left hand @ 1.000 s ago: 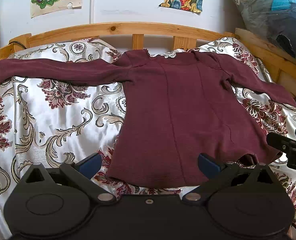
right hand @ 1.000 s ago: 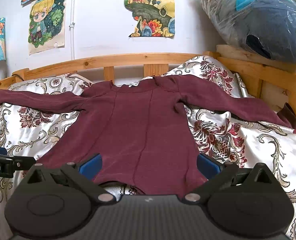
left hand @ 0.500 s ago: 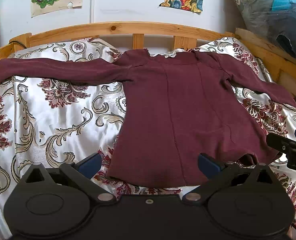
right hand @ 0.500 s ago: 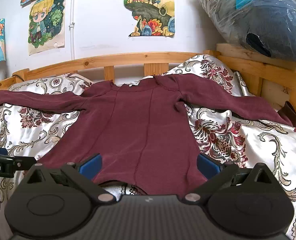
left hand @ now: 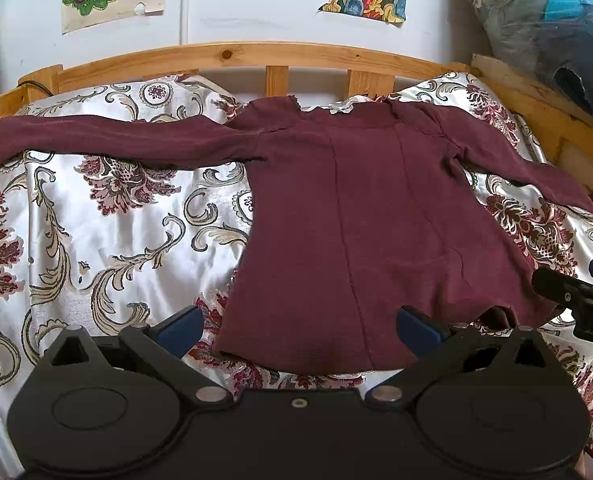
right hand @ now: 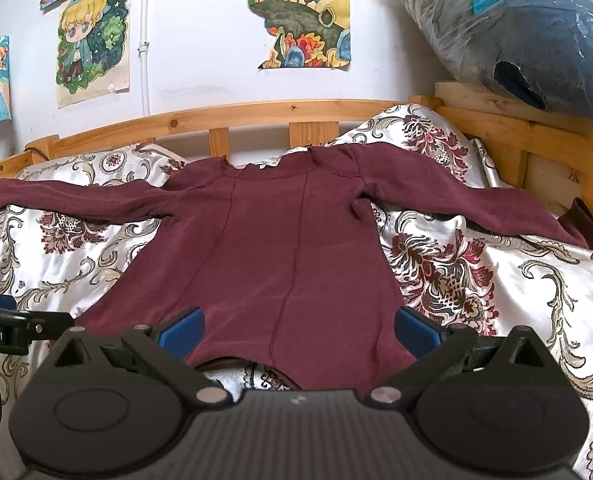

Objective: Fold small clothes

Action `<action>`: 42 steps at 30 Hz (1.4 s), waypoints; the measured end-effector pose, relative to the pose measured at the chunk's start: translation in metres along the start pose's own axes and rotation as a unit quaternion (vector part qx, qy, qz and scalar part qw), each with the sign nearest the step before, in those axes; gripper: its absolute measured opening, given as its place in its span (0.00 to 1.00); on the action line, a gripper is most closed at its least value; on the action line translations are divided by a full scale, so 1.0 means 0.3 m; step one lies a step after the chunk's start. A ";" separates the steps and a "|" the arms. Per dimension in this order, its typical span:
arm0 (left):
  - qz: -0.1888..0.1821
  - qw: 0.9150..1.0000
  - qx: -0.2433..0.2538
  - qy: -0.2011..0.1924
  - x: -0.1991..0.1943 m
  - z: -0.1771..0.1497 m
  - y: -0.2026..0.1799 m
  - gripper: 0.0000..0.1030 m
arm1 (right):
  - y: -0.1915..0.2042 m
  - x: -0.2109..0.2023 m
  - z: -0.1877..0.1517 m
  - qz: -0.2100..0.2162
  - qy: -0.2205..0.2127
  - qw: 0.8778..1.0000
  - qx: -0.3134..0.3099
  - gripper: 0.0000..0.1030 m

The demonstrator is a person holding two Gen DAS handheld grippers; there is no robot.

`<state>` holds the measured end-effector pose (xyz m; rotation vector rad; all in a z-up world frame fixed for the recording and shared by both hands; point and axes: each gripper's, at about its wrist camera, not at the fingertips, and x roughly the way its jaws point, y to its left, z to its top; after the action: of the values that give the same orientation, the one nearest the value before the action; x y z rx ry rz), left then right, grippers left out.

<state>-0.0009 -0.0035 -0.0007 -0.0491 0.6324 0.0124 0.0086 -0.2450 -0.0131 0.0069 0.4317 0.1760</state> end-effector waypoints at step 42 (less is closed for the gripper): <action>0.043 0.999 0.006 0.023 0.539 0.239 0.067 0.99 | -0.351 0.486 0.273 -0.165 0.130 0.977 -0.033 1.00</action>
<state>0.1713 0.0195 -0.0396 -0.0099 0.6810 0.0901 0.1907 -0.3212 -0.0040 -0.1543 0.6806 -0.1378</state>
